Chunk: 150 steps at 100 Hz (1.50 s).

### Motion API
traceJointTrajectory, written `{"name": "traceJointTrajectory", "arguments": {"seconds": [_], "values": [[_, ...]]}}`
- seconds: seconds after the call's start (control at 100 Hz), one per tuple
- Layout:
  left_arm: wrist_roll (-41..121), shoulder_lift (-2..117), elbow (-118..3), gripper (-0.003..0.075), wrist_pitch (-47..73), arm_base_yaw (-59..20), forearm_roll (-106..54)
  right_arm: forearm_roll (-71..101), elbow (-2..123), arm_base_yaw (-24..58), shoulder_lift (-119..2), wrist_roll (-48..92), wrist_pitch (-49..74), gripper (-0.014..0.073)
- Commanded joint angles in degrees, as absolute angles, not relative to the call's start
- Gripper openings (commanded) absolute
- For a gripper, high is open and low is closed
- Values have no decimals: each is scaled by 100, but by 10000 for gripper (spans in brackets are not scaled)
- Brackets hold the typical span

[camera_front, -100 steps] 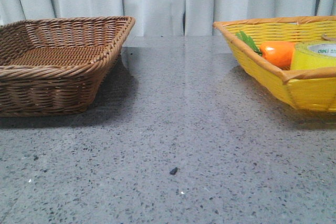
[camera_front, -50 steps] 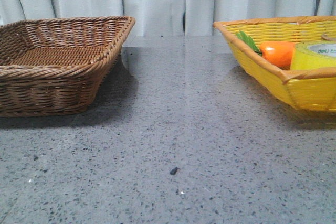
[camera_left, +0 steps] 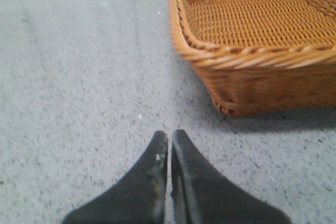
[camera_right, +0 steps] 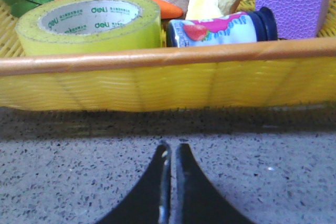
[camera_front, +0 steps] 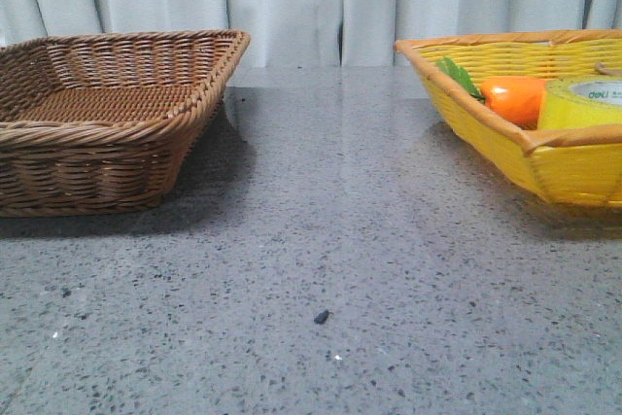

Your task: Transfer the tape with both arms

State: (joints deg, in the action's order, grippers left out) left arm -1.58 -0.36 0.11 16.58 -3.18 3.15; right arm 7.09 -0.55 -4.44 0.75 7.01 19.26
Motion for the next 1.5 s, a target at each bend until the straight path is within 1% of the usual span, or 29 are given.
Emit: {"name": "traceJointTrajectory", "arguments": {"seconds": [0.0,0.27,0.42,0.58,0.86,1.16,1.24,1.33,1.49], "values": [[-167,-205,68,-21,946,-339,354,710,-185,-468,175,767,1822,-74],[-167,-205,68,-21,446,-339,143,710,-185,-468,175,767,1743,-74],[-178,-205,68,-21,0,-339,127,710,-185,-468,175,767,1072,-74],[-178,-205,68,-21,-34,-339,127,710,-185,-468,175,767,493,-74],[-178,-205,68,-21,-34,-339,127,710,-185,-468,175,767,183,-74],[-178,-205,68,-21,-198,-339,38,721,-185,-468,175,767,183,-74],[-178,-205,48,-21,-221,-339,-99,1049,-185,-468,175,757,183,-74],[-178,-205,4,-21,-221,-339,-239,1495,-146,-468,175,757,309,-74],[-178,-113,-373,-21,0,-339,-266,1495,179,-468,68,757,855,-74]]}}
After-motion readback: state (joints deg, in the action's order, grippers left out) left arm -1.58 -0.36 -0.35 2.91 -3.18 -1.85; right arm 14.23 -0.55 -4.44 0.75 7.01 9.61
